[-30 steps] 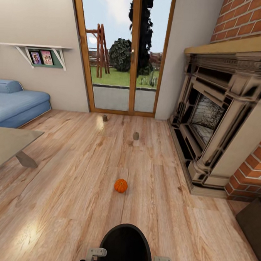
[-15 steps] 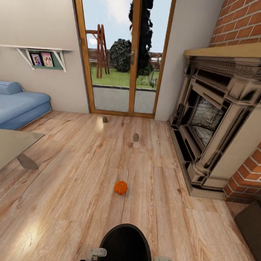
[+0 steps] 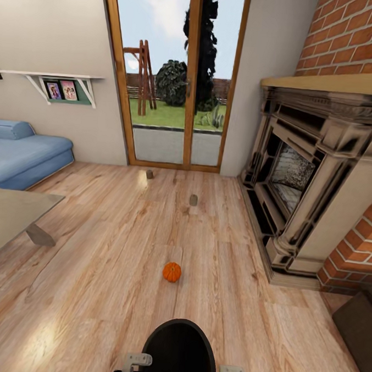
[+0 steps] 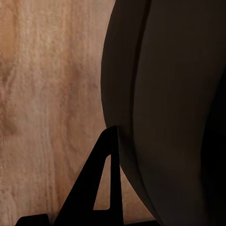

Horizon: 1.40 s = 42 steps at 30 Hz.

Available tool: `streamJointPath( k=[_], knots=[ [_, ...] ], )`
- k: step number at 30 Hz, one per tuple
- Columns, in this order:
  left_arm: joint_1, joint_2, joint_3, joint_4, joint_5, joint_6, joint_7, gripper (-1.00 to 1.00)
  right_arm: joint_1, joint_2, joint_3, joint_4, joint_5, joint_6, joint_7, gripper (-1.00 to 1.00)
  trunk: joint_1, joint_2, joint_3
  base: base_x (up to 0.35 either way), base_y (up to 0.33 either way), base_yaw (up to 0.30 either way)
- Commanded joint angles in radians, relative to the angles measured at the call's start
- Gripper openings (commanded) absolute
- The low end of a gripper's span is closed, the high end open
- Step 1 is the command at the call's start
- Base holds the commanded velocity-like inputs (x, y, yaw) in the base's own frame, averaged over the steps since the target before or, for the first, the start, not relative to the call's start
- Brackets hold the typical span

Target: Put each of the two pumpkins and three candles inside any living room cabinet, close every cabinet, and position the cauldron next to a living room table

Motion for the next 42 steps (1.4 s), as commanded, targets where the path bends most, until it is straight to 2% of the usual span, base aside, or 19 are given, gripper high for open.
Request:
streamJointPath(
  k=[1, 21, 42],
  knots=[
    [0.000, 0.000, -0.012, 0.003, 0.017, 0.001, 0.000, -1.00, -0.001, 0.000, 0.008, -0.004, -0.005, -0.007, -0.005, -1.00, -0.004, 0.007, 0.004, 0.000, 0.000, 0.000],
    [0.000, 0.000, -0.012, 0.003, 0.016, 0.001, 0.000, -1.00, -0.001, 0.000, 0.008, -0.004, -0.005, -0.003, -0.004, -1.00, -0.081, 0.147, 0.098, 0.000, 0.000, 0.000],
    [0.000, 0.000, -0.012, 0.003, 0.016, 0.001, 0.000, -1.00, -0.001, 0.000, 0.008, -0.004, -0.005, -0.006, -0.005, -1.00, -0.161, 0.294, 0.166, 0.000, 0.000, 0.000]
  ],
)
